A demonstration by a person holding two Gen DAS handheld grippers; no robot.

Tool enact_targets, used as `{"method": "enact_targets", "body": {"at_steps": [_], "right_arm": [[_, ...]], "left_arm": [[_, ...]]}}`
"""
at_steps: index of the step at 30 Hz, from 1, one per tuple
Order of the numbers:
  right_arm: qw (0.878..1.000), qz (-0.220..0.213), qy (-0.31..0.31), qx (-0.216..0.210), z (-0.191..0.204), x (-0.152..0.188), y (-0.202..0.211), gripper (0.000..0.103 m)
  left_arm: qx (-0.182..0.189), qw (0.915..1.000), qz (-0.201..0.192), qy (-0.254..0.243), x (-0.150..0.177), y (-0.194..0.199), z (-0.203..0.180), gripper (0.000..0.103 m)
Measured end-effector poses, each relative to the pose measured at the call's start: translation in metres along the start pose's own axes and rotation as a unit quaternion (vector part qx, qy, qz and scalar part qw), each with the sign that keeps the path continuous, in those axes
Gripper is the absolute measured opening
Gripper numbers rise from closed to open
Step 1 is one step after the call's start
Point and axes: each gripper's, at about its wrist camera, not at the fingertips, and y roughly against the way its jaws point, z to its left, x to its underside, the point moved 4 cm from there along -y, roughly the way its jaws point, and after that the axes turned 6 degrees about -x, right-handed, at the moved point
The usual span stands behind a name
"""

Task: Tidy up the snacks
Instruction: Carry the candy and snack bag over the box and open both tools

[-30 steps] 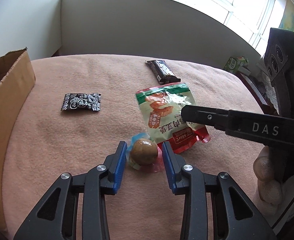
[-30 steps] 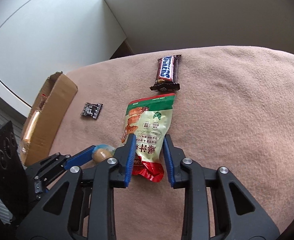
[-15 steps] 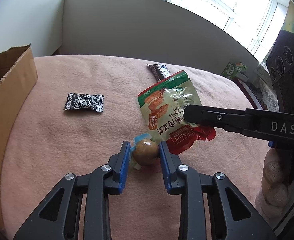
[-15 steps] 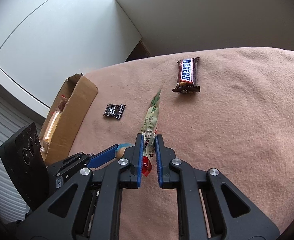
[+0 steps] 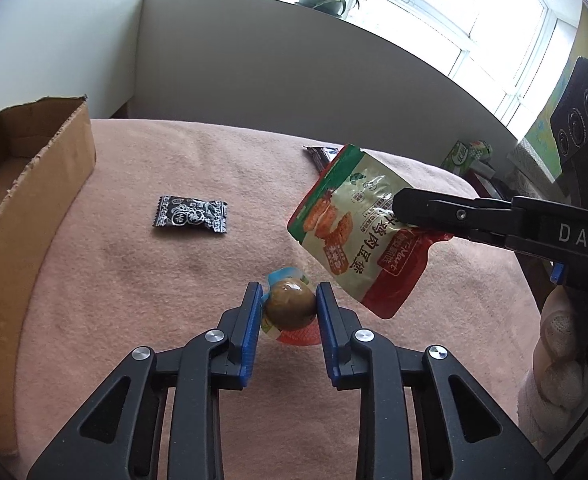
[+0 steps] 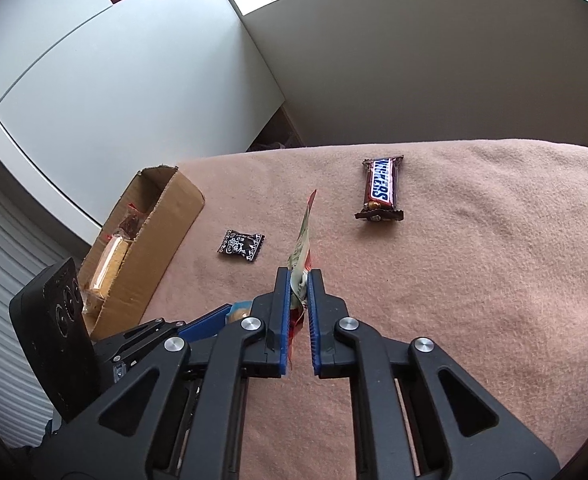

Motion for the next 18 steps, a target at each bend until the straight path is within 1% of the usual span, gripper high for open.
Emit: {"method": "enact_targets", "body": {"at_steps": [4, 7, 10, 14, 18], "right_arm": [[1.000, -0.006, -0.004, 0.002, 0.003, -0.004, -0.001, 0.007], [1.000, -0.011, 0.008, -0.002, 0.015, -0.010, 0.002, 0.007], [0.999, -0.020, 0.027, -0.006, 0.032, -0.021, 0.006, 0.007], [0.998, -0.035, 0.049, -0.022, 0.060, -0.041, 0.007, 0.007], [0.996, -0.039, 0.074, -0.040, 0.092, -0.058, -0.003, 0.007]], "left_arm": [[0.000, 0.9999, -0.012, 0.006, -0.006, 0.010, 0.005, 0.026], [-0.003, 0.9996, -0.026, 0.007, -0.012, 0.019, 0.009, 0.026], [-0.005, 0.9990, -0.041, 0.014, -0.021, 0.031, 0.018, 0.026], [-0.016, 0.9972, -0.068, 0.026, -0.035, 0.052, 0.037, 0.026], [-0.039, 0.9939, -0.094, 0.044, -0.047, 0.073, 0.066, 0.026]]}}
